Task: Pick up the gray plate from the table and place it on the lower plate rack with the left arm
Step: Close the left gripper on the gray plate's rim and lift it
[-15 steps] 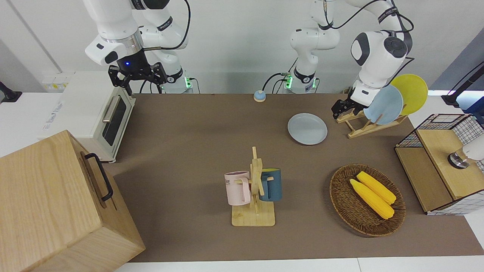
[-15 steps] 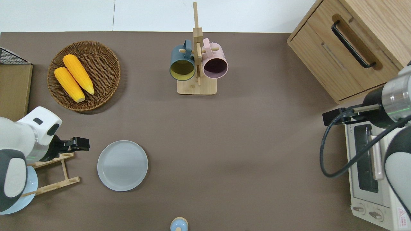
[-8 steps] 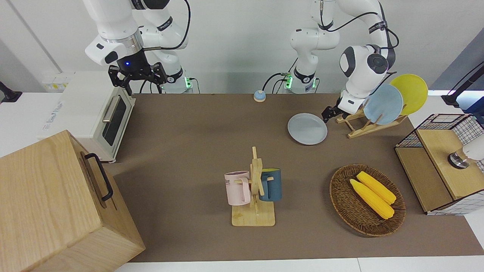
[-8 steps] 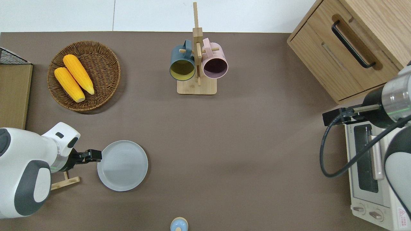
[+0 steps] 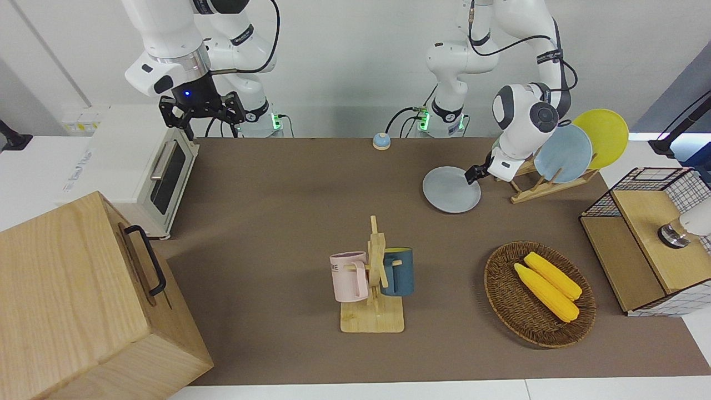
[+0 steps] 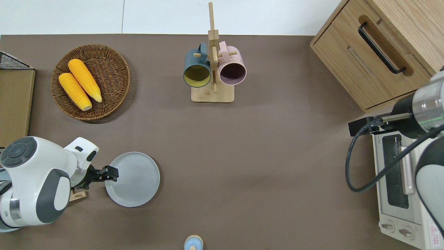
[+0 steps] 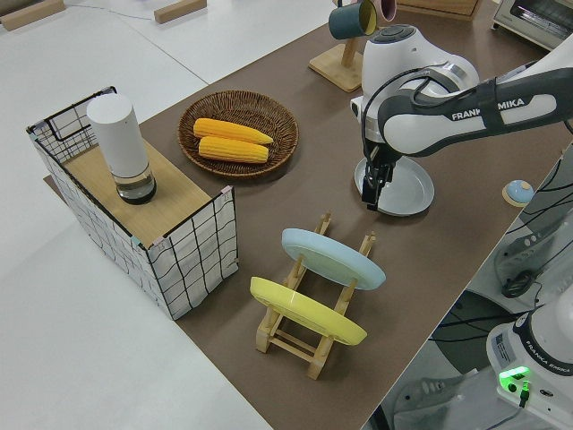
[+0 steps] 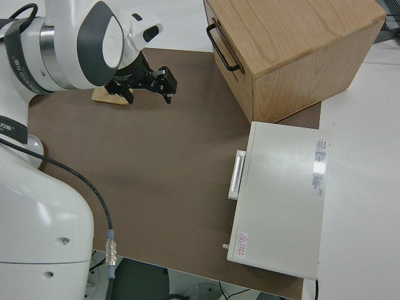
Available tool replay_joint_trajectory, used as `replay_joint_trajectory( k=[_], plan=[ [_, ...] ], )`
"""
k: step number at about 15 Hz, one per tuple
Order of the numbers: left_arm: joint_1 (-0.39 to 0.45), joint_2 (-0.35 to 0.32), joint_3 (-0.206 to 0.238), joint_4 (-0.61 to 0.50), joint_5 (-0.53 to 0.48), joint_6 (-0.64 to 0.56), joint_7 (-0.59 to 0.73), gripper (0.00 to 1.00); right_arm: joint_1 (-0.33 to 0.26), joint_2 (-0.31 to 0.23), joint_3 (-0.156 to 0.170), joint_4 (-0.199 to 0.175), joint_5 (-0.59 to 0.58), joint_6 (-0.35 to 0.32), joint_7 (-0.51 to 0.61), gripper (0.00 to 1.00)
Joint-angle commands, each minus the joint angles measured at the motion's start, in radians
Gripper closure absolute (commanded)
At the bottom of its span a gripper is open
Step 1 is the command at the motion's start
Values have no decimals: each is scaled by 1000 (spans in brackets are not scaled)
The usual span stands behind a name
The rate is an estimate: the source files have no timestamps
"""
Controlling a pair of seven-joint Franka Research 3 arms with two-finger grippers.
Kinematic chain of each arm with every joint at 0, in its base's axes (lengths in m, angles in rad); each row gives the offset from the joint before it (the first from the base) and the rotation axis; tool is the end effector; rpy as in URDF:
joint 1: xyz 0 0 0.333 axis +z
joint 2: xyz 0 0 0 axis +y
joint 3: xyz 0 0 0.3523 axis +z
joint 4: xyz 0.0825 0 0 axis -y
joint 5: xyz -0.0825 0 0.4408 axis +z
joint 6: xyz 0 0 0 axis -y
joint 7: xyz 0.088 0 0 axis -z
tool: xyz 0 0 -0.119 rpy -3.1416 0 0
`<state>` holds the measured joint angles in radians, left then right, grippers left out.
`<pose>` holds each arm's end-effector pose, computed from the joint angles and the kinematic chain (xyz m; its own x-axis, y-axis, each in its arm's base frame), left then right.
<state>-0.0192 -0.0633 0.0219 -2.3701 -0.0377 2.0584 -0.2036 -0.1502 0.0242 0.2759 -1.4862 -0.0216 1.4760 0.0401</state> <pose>0.4982 -0.0011 0.3181 0.9434 0.2215 -0.2470 0.2233 -0.9745 -0.0210 0.6054 0.0714 0.6708 0.9960 0.0835 -0.0328 0.0841 -0.9963 0.0163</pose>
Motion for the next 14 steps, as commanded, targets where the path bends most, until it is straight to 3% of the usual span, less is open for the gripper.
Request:
replay_joint_trajectory(
  k=[1, 4, 6, 8, 9, 11, 13, 14],
  plan=[
    [-2, 43, -11, -6, -13, 40, -33, 9, -20, -3, 17, 9, -1, -14, 12, 17],
    [-5, 83, -11, -3, -13, 65, -36, 9, -19, -3, 17, 9, -1, -14, 12, 17],
    [-7, 97, -11, 0, -13, 71, -46, 63, -20, -3, 17, 9, -1, -14, 12, 17],
    [-7, 102, -11, 2, -13, 77, -65, 226, -20, -1, 17, 9, -1, -14, 12, 17],
    [-7, 103, -11, 3, -13, 75, -66, 398, -19, -3, 17, 9, -1, -13, 12, 17],
    [-5, 103, -11, 6, -13, 75, -69, 860, -20, -3, 17, 9, -1, -14, 12, 17],
    [-5, 105, -11, 6, -13, 75, -69, 1000, -20, -3, 17, 9, -1, -14, 12, 17],
    [-5, 105, -11, 8, -13, 75, -69, 1000, -19, -3, 17, 9, -1, -14, 12, 17]
  ],
)
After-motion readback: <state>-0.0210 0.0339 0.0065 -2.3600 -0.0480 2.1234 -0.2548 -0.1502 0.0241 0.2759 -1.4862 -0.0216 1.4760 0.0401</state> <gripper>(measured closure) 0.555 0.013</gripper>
